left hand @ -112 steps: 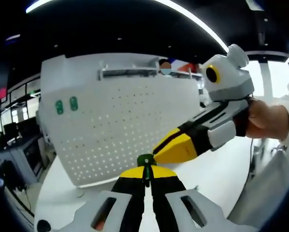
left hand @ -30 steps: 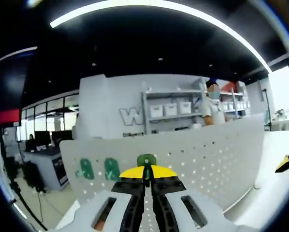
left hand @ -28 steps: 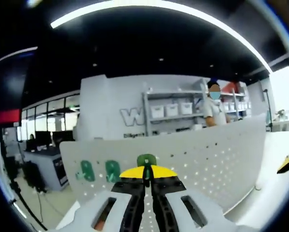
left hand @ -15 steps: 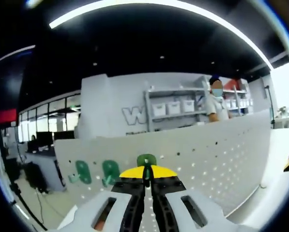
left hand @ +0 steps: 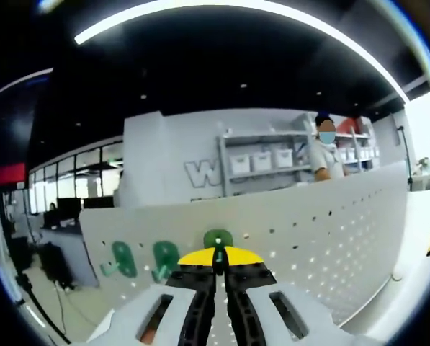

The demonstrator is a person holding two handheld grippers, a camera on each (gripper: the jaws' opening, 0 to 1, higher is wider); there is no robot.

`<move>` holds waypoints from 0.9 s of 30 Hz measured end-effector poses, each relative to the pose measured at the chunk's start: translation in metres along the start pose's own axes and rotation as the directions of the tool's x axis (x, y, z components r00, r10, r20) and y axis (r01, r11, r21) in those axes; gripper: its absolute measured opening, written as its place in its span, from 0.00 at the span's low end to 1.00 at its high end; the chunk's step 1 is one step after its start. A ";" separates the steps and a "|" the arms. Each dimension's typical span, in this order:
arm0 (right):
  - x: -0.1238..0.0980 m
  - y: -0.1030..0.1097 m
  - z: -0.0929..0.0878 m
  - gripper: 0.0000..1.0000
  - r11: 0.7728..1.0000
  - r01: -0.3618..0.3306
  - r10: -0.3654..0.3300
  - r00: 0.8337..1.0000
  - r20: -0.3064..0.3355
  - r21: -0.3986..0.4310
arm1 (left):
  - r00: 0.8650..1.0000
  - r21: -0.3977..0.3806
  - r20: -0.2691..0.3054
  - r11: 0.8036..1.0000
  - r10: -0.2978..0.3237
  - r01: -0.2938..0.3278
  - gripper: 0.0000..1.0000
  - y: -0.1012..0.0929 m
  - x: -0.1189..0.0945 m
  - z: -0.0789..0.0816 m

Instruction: Insert the hook assembly into the mounting plate slot until the hook locks in place.

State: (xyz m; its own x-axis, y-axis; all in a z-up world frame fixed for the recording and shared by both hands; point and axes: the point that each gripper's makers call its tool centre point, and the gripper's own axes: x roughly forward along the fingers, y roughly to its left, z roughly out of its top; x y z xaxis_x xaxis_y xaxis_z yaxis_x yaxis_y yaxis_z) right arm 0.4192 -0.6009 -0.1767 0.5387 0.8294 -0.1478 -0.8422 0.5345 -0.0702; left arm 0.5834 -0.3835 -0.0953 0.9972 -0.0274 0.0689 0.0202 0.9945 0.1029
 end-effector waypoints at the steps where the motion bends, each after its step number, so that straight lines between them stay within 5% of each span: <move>1: 0.000 0.000 0.000 0.79 1.000 0.000 0.000 1.000 0.001 0.001 | 1.000 0.002 0.000 1.000 0.000 0.000 0.03 0.000 0.000 0.000; 27: 0.000 -0.008 -0.003 0.77 1.000 0.012 -0.012 1.000 0.000 0.015 | 1.000 0.067 0.003 0.998 0.010 -0.010 0.03 -0.001 0.005 -0.008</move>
State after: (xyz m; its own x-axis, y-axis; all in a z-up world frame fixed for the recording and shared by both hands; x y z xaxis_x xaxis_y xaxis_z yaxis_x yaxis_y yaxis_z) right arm 0.4259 -0.6052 -0.1787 0.5485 0.8232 -0.1470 -0.8355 0.5465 -0.0573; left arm 0.5894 -0.3833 -0.1027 0.9972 -0.0178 0.0724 0.0053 0.9856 0.1688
